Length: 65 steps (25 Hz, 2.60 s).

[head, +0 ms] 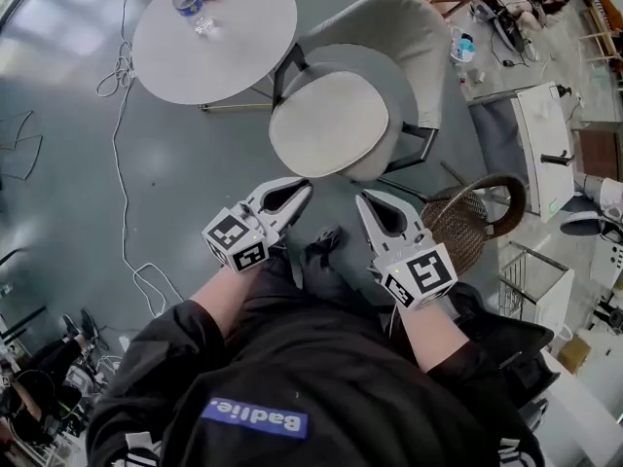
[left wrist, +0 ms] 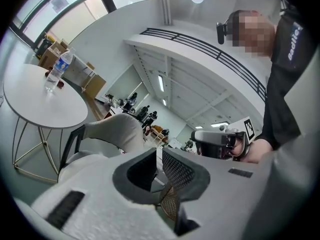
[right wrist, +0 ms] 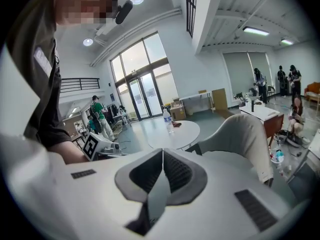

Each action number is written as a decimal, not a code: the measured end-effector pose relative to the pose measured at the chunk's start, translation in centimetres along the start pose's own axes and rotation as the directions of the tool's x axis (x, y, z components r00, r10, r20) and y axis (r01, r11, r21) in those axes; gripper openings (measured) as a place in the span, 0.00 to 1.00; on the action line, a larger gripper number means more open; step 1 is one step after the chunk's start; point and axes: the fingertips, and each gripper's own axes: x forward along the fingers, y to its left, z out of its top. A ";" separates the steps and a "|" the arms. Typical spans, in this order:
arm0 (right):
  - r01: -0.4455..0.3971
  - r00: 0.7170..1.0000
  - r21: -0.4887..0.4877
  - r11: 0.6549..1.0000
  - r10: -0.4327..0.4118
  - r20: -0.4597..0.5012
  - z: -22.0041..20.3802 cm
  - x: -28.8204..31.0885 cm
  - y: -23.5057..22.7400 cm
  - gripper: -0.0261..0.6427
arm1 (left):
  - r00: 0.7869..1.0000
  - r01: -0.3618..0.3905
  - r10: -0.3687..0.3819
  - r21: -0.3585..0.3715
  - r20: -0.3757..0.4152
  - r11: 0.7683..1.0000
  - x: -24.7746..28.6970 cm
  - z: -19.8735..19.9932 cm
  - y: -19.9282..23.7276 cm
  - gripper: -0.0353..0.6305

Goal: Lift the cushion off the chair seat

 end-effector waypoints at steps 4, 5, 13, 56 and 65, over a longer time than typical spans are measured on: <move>-0.021 1.000 -0.017 1.000 0.021 -0.006 -0.7 1.5 -0.1 0.08 | 0.999 -0.034 0.034 -0.023 0.008 0.999 -0.2 -1.6 2.3 0.08; -0.025 1.000 -0.020 0.999 0.025 -0.007 -0.9 1.9 -0.2 0.08 | 0.999 -0.044 0.044 -0.026 0.005 0.999 -0.3 -2.0 2.9 0.08; -0.033 0.999 0.006 0.999 0.034 -0.036 -4.6 4.9 -1.6 0.08 | 0.993 -0.116 0.114 -0.098 -0.031 0.988 -0.3 -7.7 8.6 0.18; -0.012 0.962 0.051 0.999 0.026 -0.272 -22.2 10.2 -4.5 0.08 | 0.982 -0.142 0.186 -0.543 0.027 0.828 2.5 -26.3 27.5 0.34; 0.007 0.964 0.078 0.997 0.014 -0.264 -21.8 8.8 -4.7 0.08 | 0.981 -0.142 0.192 -0.632 0.011 0.762 3.0 -26.0 27.5 0.20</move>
